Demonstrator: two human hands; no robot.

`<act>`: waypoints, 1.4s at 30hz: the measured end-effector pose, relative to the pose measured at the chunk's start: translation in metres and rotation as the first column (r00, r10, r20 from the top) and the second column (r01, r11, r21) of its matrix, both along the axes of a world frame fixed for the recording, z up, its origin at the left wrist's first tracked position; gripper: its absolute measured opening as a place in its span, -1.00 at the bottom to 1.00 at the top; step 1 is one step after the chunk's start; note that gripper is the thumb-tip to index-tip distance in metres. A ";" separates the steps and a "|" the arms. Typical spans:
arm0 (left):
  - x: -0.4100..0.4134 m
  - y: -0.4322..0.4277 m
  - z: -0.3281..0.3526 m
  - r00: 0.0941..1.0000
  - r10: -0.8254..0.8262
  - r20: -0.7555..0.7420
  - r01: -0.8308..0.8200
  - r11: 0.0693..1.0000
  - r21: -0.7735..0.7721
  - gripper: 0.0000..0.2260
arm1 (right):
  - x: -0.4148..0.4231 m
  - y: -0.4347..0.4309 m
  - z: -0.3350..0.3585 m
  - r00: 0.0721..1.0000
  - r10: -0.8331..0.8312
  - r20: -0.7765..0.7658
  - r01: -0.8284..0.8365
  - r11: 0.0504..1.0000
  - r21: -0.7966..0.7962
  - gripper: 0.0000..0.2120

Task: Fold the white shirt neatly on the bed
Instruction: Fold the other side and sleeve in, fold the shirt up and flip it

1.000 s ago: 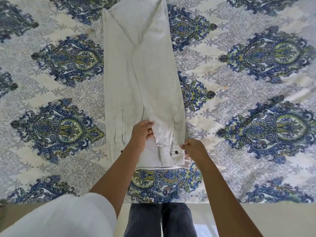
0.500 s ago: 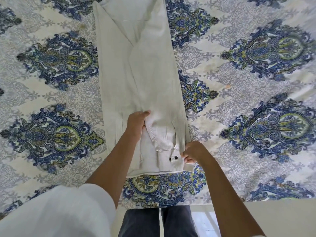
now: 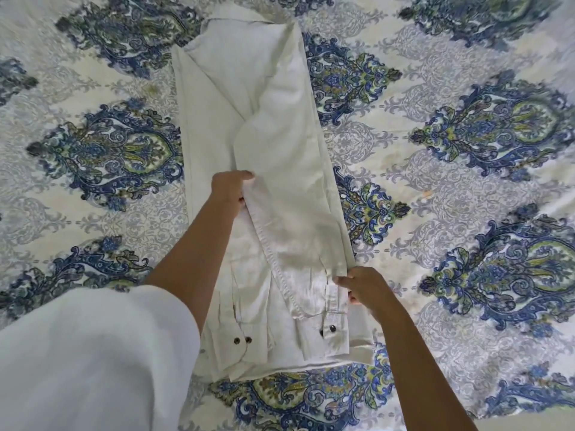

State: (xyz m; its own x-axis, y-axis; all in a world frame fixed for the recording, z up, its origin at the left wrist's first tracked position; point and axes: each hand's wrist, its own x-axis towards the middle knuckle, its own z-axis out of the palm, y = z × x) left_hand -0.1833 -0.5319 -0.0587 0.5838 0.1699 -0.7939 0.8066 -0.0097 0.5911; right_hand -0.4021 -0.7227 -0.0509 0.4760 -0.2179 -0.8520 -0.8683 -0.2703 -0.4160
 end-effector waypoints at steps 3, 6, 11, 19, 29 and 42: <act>0.020 -0.005 0.003 0.995 -0.011 0.100 0.004 0.997 0.078 -0.79 | 0.029 -0.001 0.001 1.000 -0.017 0.011 0.017 0.999 -0.033 -0.67; 0.051 -0.013 0.000 0.909 -0.307 0.283 0.165 0.888 0.430 -0.72 | 0.067 0.001 0.006 0.998 0.018 0.066 -0.013 0.997 -0.072 -0.65; 0.085 -0.017 -0.011 0.521 -0.849 0.084 0.491 0.379 0.785 -0.68 | 0.145 0.011 0.006 0.961 -0.035 0.274 0.057 0.996 -0.071 -0.63; 0.101 -0.021 -0.020 0.727 -0.662 0.183 0.434 0.649 0.625 -0.84 | 0.184 -0.007 -0.005 0.986 0.044 0.161 0.013 0.942 -0.334 -0.73; 0.113 -0.010 -0.038 0.737 -0.628 0.250 0.435 0.724 0.535 -0.81 | 0.312 0.005 -0.048 0.401 0.859 0.318 -0.390 0.474 -0.789 -0.55; 0.109 -0.013 -0.043 0.719 -0.662 0.214 0.421 0.659 0.624 -0.83 | 0.335 0.019 -0.064 0.249 0.957 0.146 -0.436 0.246 -0.866 -0.44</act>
State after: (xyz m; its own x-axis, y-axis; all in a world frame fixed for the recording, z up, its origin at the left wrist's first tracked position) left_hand -0.0745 -0.5452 -0.1016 0.9304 0.0099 -0.3664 0.2486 -0.7518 0.6108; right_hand -0.0674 -0.7035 -0.1145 0.9505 0.2725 -0.1494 0.2610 -0.9610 -0.0919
